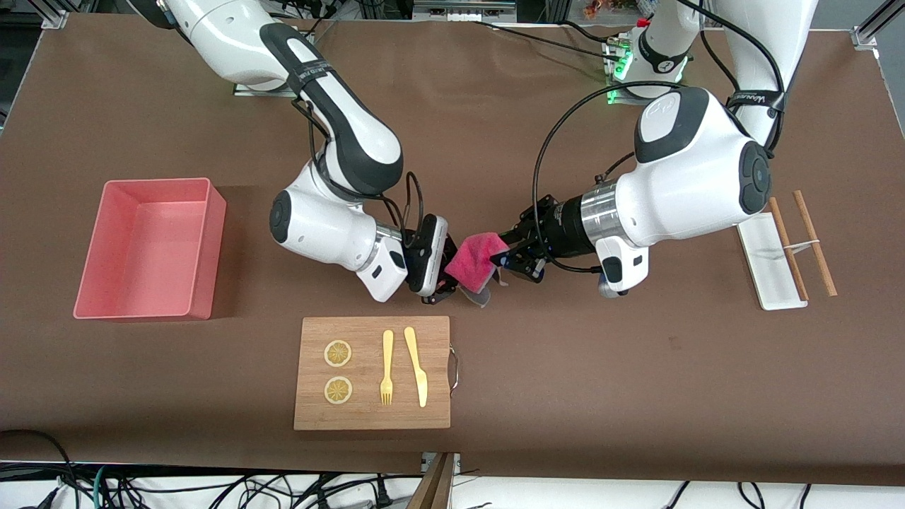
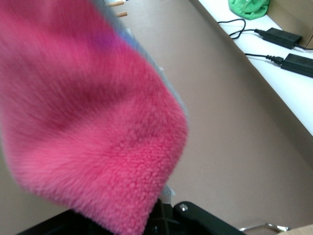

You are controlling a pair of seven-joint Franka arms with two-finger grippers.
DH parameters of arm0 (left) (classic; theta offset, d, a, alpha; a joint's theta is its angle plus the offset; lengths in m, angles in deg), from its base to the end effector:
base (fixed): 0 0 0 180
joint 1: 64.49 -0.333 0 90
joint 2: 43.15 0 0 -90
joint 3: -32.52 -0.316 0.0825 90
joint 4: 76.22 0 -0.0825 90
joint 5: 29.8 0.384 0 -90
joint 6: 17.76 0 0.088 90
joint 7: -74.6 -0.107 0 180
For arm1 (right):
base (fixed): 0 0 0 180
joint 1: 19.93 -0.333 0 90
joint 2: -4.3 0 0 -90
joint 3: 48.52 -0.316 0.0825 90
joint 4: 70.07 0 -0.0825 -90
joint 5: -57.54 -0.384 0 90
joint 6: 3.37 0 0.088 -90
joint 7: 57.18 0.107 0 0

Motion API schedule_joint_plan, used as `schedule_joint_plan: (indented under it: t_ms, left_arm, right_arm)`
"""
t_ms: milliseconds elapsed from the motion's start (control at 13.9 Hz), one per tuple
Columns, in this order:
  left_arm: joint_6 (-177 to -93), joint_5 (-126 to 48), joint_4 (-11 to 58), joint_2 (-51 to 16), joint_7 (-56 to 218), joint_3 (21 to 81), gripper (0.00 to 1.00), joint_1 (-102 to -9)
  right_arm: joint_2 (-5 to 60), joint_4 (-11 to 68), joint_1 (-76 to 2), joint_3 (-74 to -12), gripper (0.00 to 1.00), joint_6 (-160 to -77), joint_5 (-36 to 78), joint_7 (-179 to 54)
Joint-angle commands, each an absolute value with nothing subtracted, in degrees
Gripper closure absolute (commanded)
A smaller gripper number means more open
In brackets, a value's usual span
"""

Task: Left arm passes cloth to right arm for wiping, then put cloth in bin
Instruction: 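Open the left gripper and withdraw it while the right gripper pulls the cloth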

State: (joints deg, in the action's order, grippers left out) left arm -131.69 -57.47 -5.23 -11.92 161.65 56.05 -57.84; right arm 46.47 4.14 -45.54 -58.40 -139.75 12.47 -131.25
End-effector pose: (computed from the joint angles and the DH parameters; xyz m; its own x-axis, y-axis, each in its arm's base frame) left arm 0.6540 -0.3254 0.5097 0.3280 0.7109 -0.6221 0.9438 -0.2753 0.1831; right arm 0.6471 0.4254 0.3538 0.1944 0.6736 0.7131 0.9793 -0.1747 -0.1019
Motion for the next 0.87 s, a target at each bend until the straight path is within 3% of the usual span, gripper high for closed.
schedule_joint_plan:
  t_ms: [0, 433, 793]
  left_arm:
    - [-129.3, -57.8, -6.5, -11.8, 160.6, 56.5, 0.0, -59.2]
    - [-109.5, -53.0, -6.5, -14.9, 135.5, 56.2, 0.0, -65.4]
    - [-103.9, -41.6, -6.4, -17.2, 116.8, 56.3, 0.0, -68.1]
  right_arm:
    - [43.8, 4.1, -45.6, -55.7, 1.0, -134.5, 11.5, -130.2]
    - [34.8, 10.8, -44.4, -46.2, 1.0, -119.3, 12.3, -126.0]
    - [25.4, 20.3, -40.4, -43.1, 1.0, -111.3, 20.1, -118.6]
